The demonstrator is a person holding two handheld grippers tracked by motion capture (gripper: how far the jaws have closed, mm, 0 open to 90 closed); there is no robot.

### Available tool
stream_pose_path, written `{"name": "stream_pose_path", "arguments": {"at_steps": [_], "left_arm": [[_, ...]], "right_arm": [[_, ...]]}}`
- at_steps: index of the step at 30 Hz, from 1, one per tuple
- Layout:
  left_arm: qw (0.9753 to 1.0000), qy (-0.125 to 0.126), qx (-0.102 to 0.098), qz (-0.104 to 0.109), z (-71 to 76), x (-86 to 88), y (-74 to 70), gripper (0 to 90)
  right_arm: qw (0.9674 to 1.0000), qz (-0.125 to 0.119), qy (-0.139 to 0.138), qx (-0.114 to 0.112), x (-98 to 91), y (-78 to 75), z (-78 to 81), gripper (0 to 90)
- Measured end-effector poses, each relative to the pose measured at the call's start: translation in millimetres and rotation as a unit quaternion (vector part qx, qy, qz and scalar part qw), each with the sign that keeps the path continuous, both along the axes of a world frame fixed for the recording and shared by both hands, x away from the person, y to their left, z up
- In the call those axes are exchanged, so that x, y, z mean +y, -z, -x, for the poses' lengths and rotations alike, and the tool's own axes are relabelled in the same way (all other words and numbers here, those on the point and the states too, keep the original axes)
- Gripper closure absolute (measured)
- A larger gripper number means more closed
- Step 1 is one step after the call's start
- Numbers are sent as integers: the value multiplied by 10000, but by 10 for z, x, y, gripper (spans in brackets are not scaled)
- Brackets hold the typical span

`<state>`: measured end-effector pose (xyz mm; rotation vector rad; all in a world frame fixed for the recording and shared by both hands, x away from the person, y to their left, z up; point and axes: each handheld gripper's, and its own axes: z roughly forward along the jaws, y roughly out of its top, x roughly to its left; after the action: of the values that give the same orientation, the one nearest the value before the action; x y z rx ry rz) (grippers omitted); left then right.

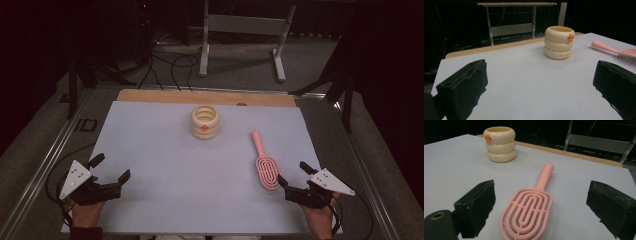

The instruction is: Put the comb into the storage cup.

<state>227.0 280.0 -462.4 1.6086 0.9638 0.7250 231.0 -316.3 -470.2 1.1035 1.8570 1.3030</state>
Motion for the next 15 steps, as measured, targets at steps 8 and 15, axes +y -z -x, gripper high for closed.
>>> {"name": "stream_pose_path", "arguments": {"at_steps": [8,15], "left_arm": [[10000,-37,5,43,8,18,16,3],[10000,-36,34,39,4,11,26,3]], "right_arm": [[10000,39,-38,79,42,12,-7,84],[9999,0,-47,152,49,12,-13,85]]}}
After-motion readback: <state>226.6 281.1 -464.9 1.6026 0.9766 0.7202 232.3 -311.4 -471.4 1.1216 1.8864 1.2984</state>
